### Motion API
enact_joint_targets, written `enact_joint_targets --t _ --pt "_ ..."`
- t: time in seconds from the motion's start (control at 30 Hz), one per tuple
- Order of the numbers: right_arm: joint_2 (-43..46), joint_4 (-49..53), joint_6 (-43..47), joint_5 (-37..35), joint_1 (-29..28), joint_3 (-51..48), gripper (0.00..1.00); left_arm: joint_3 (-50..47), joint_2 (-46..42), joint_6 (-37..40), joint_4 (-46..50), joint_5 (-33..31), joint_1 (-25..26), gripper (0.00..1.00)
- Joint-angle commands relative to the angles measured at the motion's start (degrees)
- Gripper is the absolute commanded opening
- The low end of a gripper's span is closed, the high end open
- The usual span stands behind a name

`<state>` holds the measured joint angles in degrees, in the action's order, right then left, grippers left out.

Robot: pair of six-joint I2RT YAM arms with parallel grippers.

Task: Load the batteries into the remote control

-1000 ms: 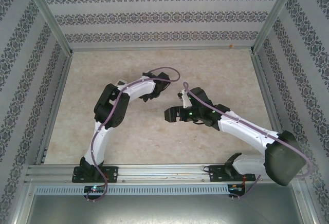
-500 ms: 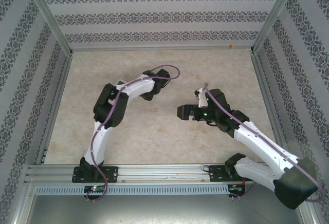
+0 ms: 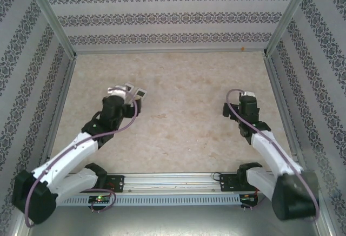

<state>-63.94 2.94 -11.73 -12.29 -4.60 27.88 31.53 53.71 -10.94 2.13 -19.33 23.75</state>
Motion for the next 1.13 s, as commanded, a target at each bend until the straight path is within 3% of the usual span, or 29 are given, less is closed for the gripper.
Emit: enact_joint_targets --t 0.0,0.07,0.1,0.17,0.23,0.27,0.33,0.4,0.43,0.5,0.57,0.67,1.1 --pt "-9.3 -12.8 5.2 -3.0 0.8 2.6 0.98 -8.7 -1.5 8.3 -16.4 -1.7 -7.3 1.00" --pt "-11.8 -27.1 5.7 0.3 0.8 0.2 0.98 -15.1 -0.4 13.9 -28.6 4.4 -12.4 1.00" --pt "-12.9 -34.6 6.5 2.7 0.9 -1.5 0.98 -17.9 1.4 13.2 -35.2 5.2 -14.7 1.00" --pt "-16.5 -34.5 11.2 3.9 0.3 1.3 0.98 -21.0 7.7 8.8 -46.1 13.1 -22.2 1.00" --pt "-21.8 -49.5 10.7 8.4 2.3 -2.3 0.98 -22.0 15.7 4.9 -55.9 18.9 -27.3 1.00" --pt "-21.3 -49.8 9.0 10.8 4.4 -4.7 0.98 -22.7 20.5 3.6 -63.7 21.4 -28.8 1.00" --pt "-23.4 -60.1 7.8 9.4 4.9 -7.8 0.98 -21.5 29.5 4.5 -72.1 23.2 -29.5 1.00" --pt "-21.7 -54.0 8.3 4.4 3.2 -6.5 0.98 -18.7 40.2 4.8 -79.1 27.1 -30.3 1.00" --pt "-21.8 -54.3 8.6 2.2 2.4 -6.4 0.98 -19.0 41.5 4.8 -80.5 29.0 -30.6 1.00" --pt "-22.4 -55.2 9.2 2.6 2.1 -6.4 0.98 -17.9 35.6 4.7 -68.3 26.3 -30.5 1.00" --pt "-22.3 -55.1 9.2 2.7 2.1 -6.4 0.98 -16.6 38.7 5.5 -72.0 27.1 -30.1 1.00" --pt "-22.2 -54.7 9.1 2.7 2.1 -6.3 0.98 -14.9 36.3 6.1 -64.8 27.3 -29.7 1.00" --pt "-22.3 -55.9 10.5 3.5 1.4 -6.9 0.98 -13.3 37.5 7.7 -64.0 31.2 -29.5 1.00"
